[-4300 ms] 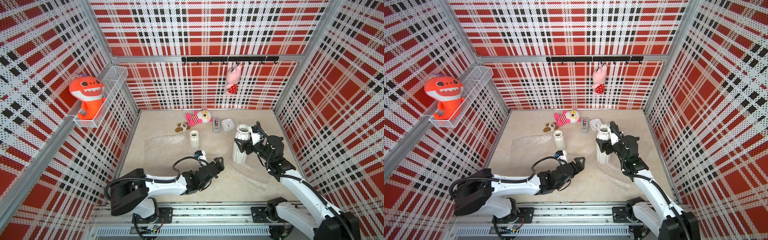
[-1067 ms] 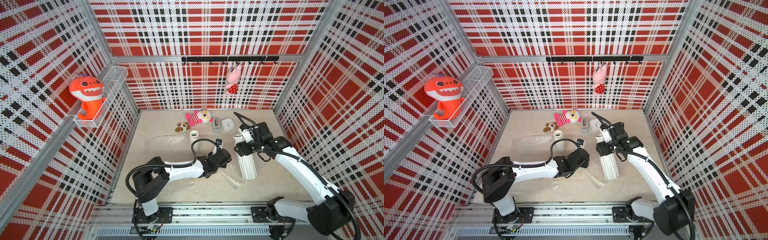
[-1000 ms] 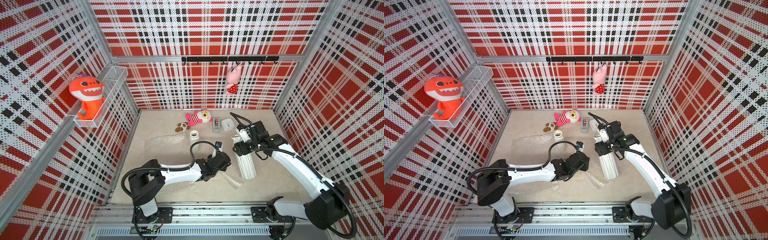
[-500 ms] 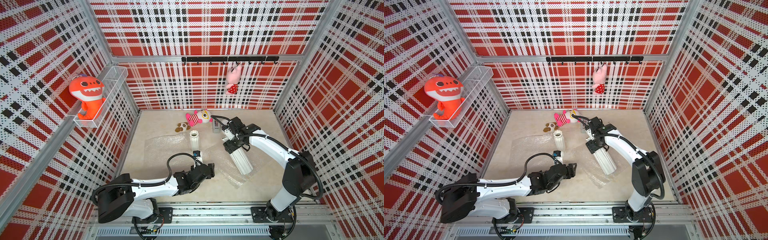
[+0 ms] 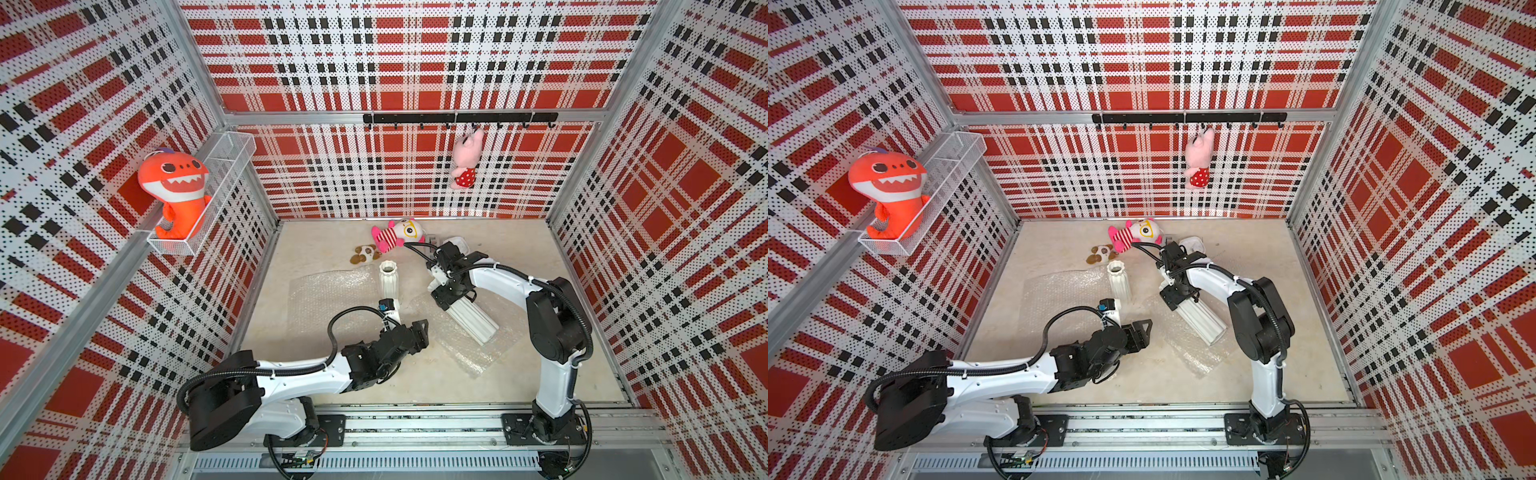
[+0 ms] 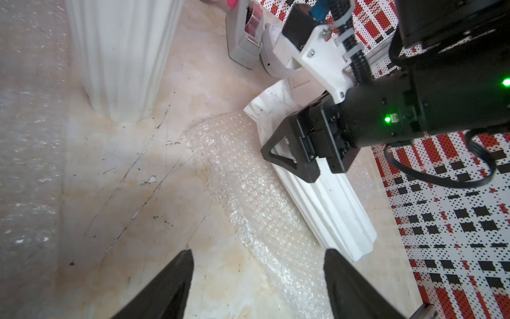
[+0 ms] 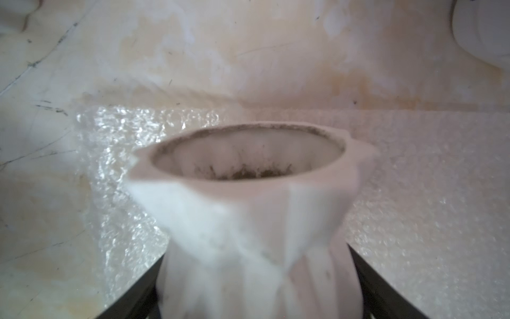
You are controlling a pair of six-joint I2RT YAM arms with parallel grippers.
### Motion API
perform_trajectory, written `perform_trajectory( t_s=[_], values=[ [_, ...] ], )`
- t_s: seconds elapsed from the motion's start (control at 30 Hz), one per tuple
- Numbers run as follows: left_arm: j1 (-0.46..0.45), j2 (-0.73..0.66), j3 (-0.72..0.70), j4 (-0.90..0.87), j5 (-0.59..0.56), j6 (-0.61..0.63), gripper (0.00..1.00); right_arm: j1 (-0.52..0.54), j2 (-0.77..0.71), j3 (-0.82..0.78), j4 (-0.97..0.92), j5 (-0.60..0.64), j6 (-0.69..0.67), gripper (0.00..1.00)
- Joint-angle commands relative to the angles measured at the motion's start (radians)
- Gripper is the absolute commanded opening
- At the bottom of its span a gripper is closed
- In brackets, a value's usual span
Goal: Wrap vases in bubble wrap
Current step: Adjust the bubble wrap at the center of the board.
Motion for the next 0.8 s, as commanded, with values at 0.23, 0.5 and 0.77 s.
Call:
perform_trajectory(
  t_s=[0.23,0.5,0.77],
  values=[
    [0.021,0.008,-0.001,0.033,0.023,-0.016,0.78,0.005,-0.054,-0.068,0.085,-0.043,0.007,0.88],
    [0.001,0.003,0.019,0.059,0.04,-0.02,0.78,-0.006,-0.214,-0.205,0.073,-0.071,0.045,1.0],
    [-0.008,0.03,0.02,0.108,0.054,-0.038,0.8,-0.019,-0.233,-0.365,0.116,-0.044,0.04,0.99]
  ],
)
